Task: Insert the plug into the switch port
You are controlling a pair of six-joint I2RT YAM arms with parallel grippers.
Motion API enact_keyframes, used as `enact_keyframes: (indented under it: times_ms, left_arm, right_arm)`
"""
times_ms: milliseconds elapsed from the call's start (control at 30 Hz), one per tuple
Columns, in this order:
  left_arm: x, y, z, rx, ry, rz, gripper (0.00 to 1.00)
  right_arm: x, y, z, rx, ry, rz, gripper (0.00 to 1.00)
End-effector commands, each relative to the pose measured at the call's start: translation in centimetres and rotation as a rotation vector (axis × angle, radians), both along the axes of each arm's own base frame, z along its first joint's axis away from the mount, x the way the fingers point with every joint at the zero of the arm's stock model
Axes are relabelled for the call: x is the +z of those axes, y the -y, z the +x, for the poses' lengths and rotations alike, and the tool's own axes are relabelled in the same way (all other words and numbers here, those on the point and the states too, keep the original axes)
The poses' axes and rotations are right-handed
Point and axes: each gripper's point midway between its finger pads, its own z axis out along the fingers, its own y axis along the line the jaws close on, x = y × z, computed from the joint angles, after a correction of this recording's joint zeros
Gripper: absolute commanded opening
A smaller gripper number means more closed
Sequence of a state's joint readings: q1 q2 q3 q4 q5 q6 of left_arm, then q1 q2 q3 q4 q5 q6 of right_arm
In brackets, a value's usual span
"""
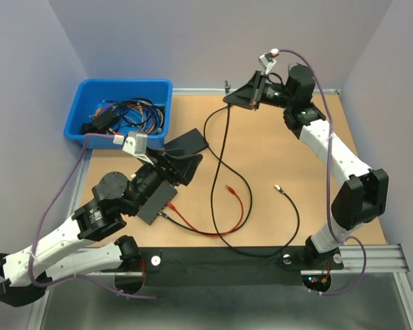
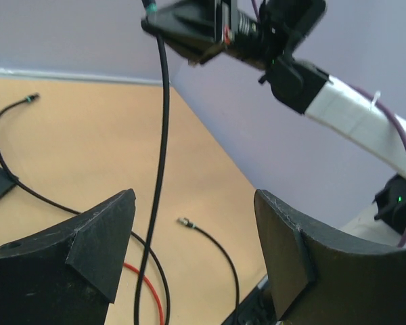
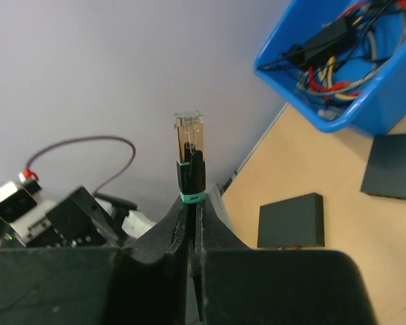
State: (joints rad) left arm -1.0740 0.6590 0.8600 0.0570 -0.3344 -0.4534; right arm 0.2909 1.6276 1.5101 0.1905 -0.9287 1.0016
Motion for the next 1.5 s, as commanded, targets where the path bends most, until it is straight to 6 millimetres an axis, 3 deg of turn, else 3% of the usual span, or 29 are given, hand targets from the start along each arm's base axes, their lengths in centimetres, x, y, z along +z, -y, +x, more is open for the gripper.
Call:
enact_keyframes:
  times_ms: [0, 100, 267, 333, 400, 667, 700, 800, 933, 1200, 1333, 1467]
  left_arm:
    - [2.7, -1.8, 1.9, 0.141, 0.014, 0.014, 0.80]
    - [3.7, -1.6, 2.8, 0.169, 0.024, 0.027, 0.80]
    - [4.4, -2.0, 3.9, 0.107, 0.073, -0.018, 0.77]
    - [2.6, -3.6, 6.5, 0.157, 0.030, -0.023, 0.76]
    - [1.3, -3.4, 7.1, 0.078, 0.013, -0.038, 0.74]
    - [0.9, -1.7, 4.3, -0.116, 0.074, -0.131, 0.71]
    - [1.6, -1.9, 3.7, -0.130, 0.107, -0.156, 0.70]
    - [1.4, -1.9, 3.1, -0.151, 0.118, -0.186, 0.69]
    - [0.5, -1.9, 3.7, -0.130, 0.093, -0.173, 0.67]
    - [-1.8, -2.0, 5.8, -0.055, 0.014, -0.111, 0.60]
    - [-2.0, -2.3, 6.0, -0.035, 0.016, -0.109, 0.60]
    - [-0.8, -2.7, 5.6, -0.029, 0.053, -0.153, 0.53]
  right_arm:
    - [-0.3, -4.6, -6.1, 0.190, 0.107, -0.055, 0.00]
    - [-1.7, -7.0, -8.5, 0.220, 0.114, -0.100, 0.00]
    - [-4.3, -8.5, -11.7, 0.243, 0.076, -0.133, 0.00]
    - [-4.7, -8.7, -12.5, 0.243, 0.061, -0.134, 0.01]
    - [-4.6, -9.1, -13.4, 0.252, 0.063, -0.131, 0.00]
    - [-5.0, -9.7, -14.1, 0.271, 0.030, -0.098, 0.00]
    - [-5.0, -9.7, -14.2, 0.275, 0.011, -0.086, 0.00]
    - [-4.7, -10.0, -15.0, 0.320, 0.010, -0.032, 0.00]
    - [-3.5, -10.1, -16.4, 0.376, -0.004, 0.064, 0.01]
    - [-3.2, -10.5, -17.2, 0.388, 0.006, 0.068, 0.00]
    - [-3.1, -10.7, -17.6, 0.401, 0.007, 0.069, 0.00]
    - [-3.3, -11.0, -18.0, 0.415, 0.003, 0.067, 0.00]
